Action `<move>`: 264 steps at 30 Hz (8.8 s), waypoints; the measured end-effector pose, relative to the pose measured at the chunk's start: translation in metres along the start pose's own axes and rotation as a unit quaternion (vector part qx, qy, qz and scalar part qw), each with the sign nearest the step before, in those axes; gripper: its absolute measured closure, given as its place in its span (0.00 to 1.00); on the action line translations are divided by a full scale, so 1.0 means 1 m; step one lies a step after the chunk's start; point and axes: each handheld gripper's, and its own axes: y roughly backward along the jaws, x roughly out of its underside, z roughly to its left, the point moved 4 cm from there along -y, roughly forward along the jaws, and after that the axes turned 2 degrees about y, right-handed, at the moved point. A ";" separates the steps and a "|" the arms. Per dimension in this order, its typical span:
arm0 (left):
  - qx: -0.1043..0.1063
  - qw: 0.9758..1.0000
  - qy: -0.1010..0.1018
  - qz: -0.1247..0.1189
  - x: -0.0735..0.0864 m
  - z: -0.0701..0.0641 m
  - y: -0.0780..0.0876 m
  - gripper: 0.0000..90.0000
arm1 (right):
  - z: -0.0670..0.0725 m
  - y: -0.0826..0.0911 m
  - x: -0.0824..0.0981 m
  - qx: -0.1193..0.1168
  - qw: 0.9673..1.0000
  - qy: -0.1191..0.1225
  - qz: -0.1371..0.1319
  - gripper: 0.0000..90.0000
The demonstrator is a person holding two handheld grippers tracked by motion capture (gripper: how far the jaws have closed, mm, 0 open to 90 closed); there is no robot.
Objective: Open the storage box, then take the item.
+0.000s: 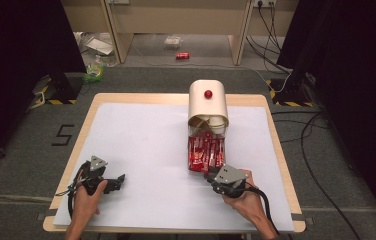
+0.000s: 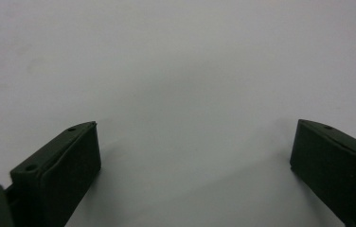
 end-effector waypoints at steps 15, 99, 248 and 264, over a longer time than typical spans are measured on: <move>0.000 1.000 0.000 0.000 0.000 0.000 0.000 0.02 | 0.007 0.006 0.001 -0.006 1.000 -0.011 -0.003 0.69; 0.004 1.000 0.007 0.004 0.000 0.001 -0.001 0.01 | -0.038 -0.034 -0.046 0.073 0.983 -0.171 -0.004 0.55; 0.006 1.000 0.010 0.005 0.000 0.001 -0.001 0.01 | -0.092 0.072 0.034 0.148 0.964 -0.220 0.005 0.92; 0.006 1.000 0.010 0.004 0.000 0.002 -0.001 0.01 | -0.106 0.062 0.047 0.170 0.957 -0.235 0.007 0.92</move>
